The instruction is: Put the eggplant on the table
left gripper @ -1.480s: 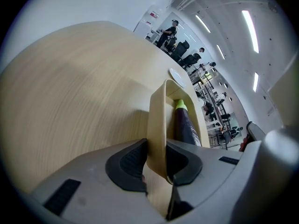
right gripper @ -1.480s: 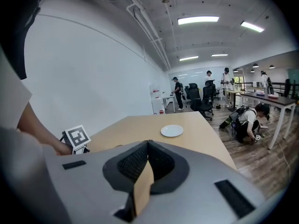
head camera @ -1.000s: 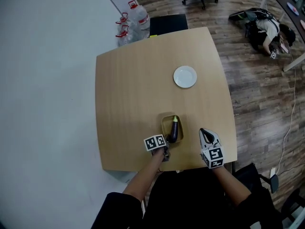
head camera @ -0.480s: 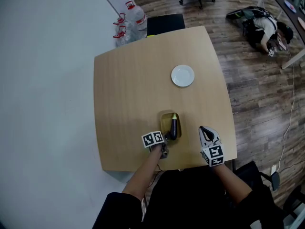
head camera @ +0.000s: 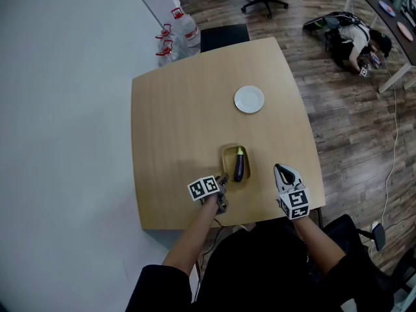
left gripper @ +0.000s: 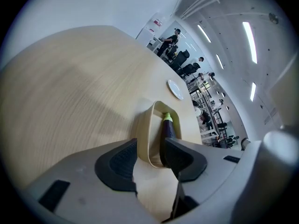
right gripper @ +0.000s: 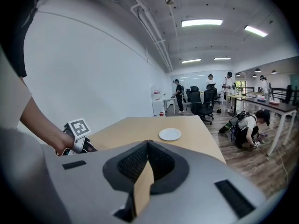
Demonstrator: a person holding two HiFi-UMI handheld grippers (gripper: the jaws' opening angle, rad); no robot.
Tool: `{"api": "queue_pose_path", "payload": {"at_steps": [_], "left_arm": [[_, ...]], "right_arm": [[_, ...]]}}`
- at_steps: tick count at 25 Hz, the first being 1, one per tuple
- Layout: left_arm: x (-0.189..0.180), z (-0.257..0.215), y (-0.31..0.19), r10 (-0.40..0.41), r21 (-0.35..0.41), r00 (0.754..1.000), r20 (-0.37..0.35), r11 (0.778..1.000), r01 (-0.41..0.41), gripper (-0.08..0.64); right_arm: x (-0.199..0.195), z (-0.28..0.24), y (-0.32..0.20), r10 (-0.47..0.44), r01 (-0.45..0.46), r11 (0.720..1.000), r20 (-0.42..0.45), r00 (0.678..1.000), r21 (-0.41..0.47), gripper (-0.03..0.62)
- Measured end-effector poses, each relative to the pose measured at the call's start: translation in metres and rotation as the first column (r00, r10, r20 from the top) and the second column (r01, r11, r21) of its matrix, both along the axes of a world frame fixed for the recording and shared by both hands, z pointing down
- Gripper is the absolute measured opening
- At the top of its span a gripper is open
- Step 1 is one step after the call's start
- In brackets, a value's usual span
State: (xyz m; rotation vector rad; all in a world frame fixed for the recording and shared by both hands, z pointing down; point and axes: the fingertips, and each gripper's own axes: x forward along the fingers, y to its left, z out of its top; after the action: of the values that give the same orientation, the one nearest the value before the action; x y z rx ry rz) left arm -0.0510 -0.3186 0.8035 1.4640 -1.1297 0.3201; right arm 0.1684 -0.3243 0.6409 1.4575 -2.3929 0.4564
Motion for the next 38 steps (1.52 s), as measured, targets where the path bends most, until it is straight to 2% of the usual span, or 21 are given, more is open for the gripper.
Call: {"api": "queue_pose_path", "payload": {"at_steps": [3, 7, 11, 17, 20, 23, 25, 30, 32, 34, 38], "left_arm": [[-0.001, -0.025, 0.011, 0.028, 0.033, 1.000, -0.008, 0.999, -0.028, 0.161], [0.001, -0.070, 0.028, 0.051, 0.083, 0.997, -0.053, 0.995, -0.047, 0.161], [-0.003, -0.109, 0.049, 0.075, 0.156, 0.995, -0.059, 0.986, -0.065, 0.161], [-0.023, -0.159, 0.100, 0.013, 0.248, 0.992, -0.123, 0.969, 0.018, 0.161], [-0.036, -0.182, 0.127, 0.005, 0.310, 0.993, -0.119, 0.950, 0.033, 0.161], [-0.048, -0.204, 0.150, 0.008, 0.396, 0.997, -0.078, 0.918, 0.023, 0.161], [-0.052, -0.222, 0.164, 0.023, 0.467, 0.999, -0.039, 0.884, -0.002, 0.161], [-0.061, -0.268, 0.192, 0.006, 0.645, 0.999, 0.046, 0.763, -0.034, 0.151], [-0.065, -0.277, 0.204, -0.014, 0.689, 0.998, 0.054, 0.724, -0.027, 0.110], [-0.070, -0.280, 0.214, -0.034, 0.715, 0.997, 0.075, 0.698, -0.030, 0.051], [-0.075, -0.281, 0.231, -0.049, 0.735, 0.987, 0.156, 0.673, -0.083, 0.028]], "right_arm": [[0.000, -0.013, 0.007, 0.018, -0.019, 1.000, 0.011, 1.000, 0.025, 0.058], [-0.014, -0.030, 0.029, -0.014, 0.012, 0.999, 0.038, 0.999, 0.048, 0.058], [-0.026, -0.037, 0.059, -0.025, 0.023, 0.999, 0.041, 0.999, 0.047, 0.058], [-0.049, -0.043, 0.109, -0.031, 0.030, 0.999, 0.028, 0.999, 0.036, 0.058], [-0.058, -0.047, 0.129, -0.012, 0.012, 1.000, 0.014, 1.000, 0.024, 0.058], [-0.070, -0.053, 0.148, 0.002, -0.002, 1.000, 0.004, 1.000, 0.018, 0.058], [-0.078, -0.060, 0.161, 0.010, -0.010, 1.000, 0.002, 1.000, 0.016, 0.058], [-0.103, -0.079, 0.187, 0.023, -0.024, 1.000, 0.036, 0.999, 0.009, 0.058], [-0.114, -0.087, 0.196, 0.020, -0.020, 1.000, 0.056, 0.998, 0.014, 0.058], [-0.124, -0.095, 0.204, 0.007, -0.008, 1.000, 0.056, 0.998, 0.025, 0.058], [-0.137, -0.112, 0.220, 0.000, -0.003, 0.999, 0.075, 0.997, 0.032, 0.058]]}}
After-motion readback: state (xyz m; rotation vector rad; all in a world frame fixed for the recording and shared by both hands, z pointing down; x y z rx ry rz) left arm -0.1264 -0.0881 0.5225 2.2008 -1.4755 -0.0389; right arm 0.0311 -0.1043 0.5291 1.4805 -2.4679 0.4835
